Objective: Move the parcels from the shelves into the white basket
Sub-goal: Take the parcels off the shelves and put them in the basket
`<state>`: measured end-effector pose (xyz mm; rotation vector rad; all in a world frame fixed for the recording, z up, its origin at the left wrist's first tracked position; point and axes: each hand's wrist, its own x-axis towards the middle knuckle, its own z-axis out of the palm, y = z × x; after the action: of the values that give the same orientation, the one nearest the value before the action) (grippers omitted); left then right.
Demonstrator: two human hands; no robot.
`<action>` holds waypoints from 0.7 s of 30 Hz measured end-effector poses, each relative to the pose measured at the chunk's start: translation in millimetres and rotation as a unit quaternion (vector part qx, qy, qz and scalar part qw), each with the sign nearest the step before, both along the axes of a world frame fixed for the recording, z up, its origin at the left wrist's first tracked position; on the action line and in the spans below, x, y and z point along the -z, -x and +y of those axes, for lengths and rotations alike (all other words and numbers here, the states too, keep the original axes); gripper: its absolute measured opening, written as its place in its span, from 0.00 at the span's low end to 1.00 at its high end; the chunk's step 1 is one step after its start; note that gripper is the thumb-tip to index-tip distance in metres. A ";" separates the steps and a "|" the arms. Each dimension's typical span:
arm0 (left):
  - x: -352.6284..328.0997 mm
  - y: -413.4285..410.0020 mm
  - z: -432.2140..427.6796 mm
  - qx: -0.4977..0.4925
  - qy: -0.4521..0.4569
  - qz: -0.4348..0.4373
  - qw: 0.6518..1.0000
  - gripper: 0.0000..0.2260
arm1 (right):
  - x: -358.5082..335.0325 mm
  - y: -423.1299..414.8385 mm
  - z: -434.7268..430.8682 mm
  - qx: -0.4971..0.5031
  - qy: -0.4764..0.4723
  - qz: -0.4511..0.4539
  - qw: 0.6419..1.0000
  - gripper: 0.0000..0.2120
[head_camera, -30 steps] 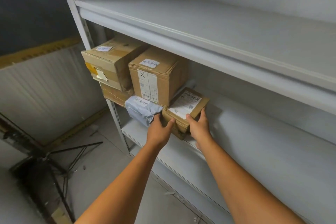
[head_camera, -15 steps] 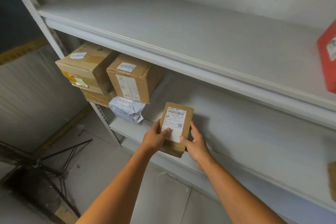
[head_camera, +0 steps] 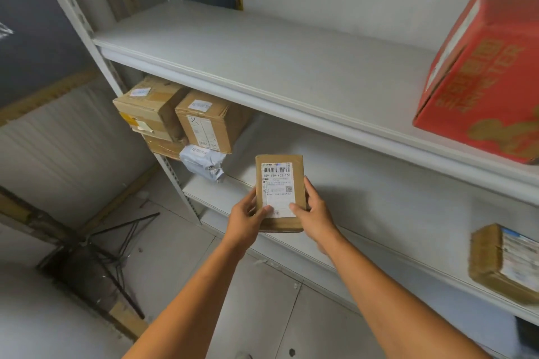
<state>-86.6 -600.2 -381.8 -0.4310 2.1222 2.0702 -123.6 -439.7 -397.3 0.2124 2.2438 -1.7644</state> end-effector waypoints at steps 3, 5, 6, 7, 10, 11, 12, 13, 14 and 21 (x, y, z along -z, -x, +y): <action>-21.5 -8.9 5.4 0.012 0.016 0.014 1.000 0.26 | -21.4 1.4 14.5 -0.011 0.049 -0.007 0.999 0.36; -32.2 -12.0 4.7 0.029 0.037 0.028 0.998 0.27 | -32.9 4.8 23.2 -0.012 0.079 -0.026 0.996 0.36; -36.9 -12.2 4.2 0.035 0.046 0.032 0.998 0.27 | -37.7 7.0 26.7 -0.014 0.090 -0.035 0.995 0.36; -41.0 -12.1 3.5 0.042 0.060 0.035 0.997 0.28 | -41.4 8.7 29.9 -0.016 0.100 -0.044 0.994 0.36; -49.7 -9.6 1.7 0.047 0.118 0.053 0.991 0.29 | -47.6 14.1 35.5 -0.028 0.139 -0.063 0.988 0.36; -52.0 -8.7 1.2 0.048 0.121 0.056 0.990 0.29 | -49.9 15.7 35.9 -0.030 0.151 -0.068 0.986 0.36; -53.7 -7.8 1.0 0.049 0.119 0.057 0.990 0.29 | -52.2 17.4 35.9 -0.032 0.159 -0.071 0.984 0.36; -54.5 -7.4 0.7 0.049 0.119 0.058 0.990 0.29 | -54.0 18.7 35.8 -0.033 0.164 -0.074 0.983 0.36; -55.4 -6.8 0.0 0.051 0.121 0.061 0.989 0.29 | -55.7 19.8 35.5 -0.034 0.168 -0.076 0.982 0.37; -56.0 0.7 -2.4 0.046 0.076 0.072 0.993 0.32 | -61.9 16.7 29.3 -0.022 0.151 -0.058 0.987 0.36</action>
<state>-87.3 -602.6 -325.8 -0.2006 2.3439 1.9523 -140.4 -410.4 -335.4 0.1950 1.8577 -1.9845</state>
